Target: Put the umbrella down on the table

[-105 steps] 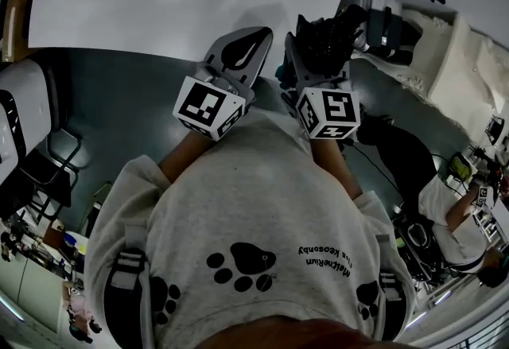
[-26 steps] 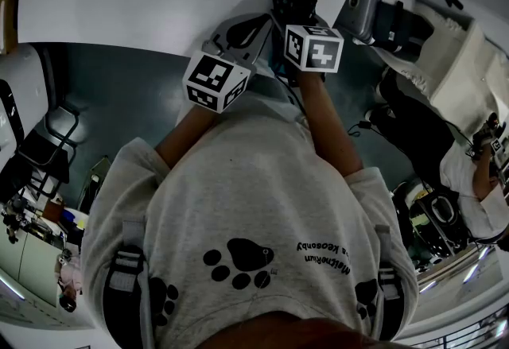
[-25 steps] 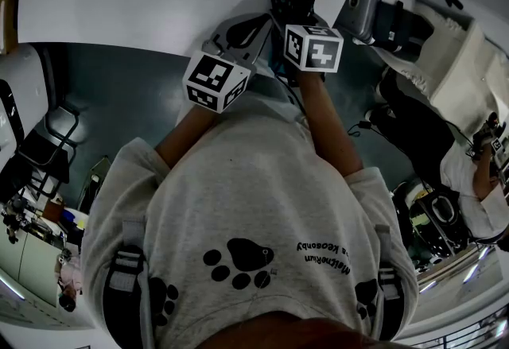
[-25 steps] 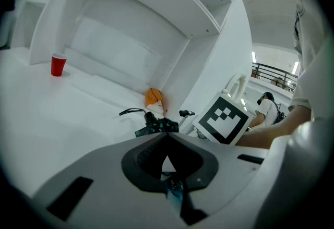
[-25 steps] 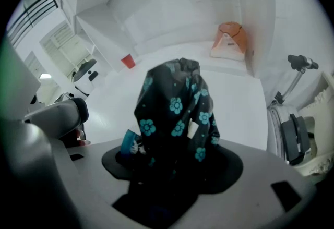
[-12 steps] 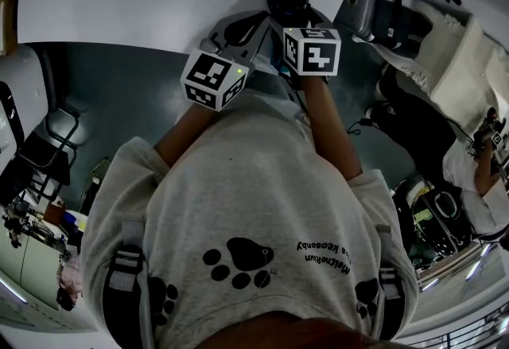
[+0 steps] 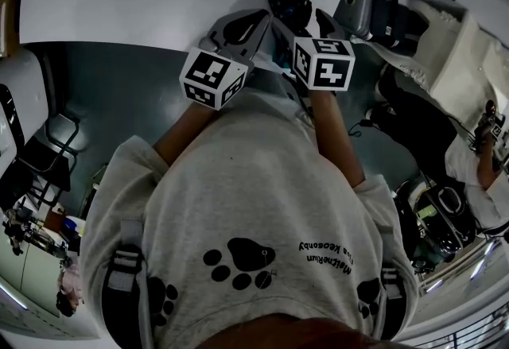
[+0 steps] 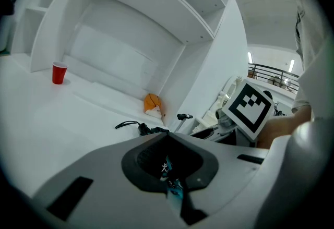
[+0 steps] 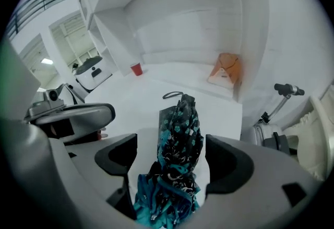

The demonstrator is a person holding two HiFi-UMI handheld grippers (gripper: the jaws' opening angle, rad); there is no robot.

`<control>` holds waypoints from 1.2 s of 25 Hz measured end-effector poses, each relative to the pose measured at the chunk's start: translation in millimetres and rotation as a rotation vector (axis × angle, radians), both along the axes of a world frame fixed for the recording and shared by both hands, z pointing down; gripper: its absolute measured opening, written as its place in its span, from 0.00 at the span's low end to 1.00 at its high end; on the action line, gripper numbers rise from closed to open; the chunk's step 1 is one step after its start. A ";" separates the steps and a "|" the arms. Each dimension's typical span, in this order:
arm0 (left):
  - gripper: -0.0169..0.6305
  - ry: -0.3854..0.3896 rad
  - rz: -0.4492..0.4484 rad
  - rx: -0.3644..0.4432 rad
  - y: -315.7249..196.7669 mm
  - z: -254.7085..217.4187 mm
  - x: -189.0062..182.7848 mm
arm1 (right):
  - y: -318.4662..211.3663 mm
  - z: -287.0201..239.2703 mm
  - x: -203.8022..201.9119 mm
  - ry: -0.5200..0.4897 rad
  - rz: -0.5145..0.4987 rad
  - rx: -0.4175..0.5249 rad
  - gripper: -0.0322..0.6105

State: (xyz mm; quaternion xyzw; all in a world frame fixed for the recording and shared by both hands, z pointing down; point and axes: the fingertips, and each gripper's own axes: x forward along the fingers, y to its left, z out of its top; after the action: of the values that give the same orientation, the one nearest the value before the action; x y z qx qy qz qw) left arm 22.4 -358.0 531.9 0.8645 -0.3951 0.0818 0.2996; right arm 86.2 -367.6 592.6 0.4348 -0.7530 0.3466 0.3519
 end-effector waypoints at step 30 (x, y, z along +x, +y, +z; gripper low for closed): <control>0.05 0.007 0.083 0.209 36.7 -106.6 -2.8 | 27.9 -170.8 5.4 -0.099 0.094 0.473 0.54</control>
State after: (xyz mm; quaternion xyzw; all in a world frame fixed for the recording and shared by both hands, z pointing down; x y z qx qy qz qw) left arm 19.6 -321.3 425.3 0.9070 -0.3644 0.0496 0.2055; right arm 91.6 -339.7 421.8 0.5222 -0.8084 0.1975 0.1866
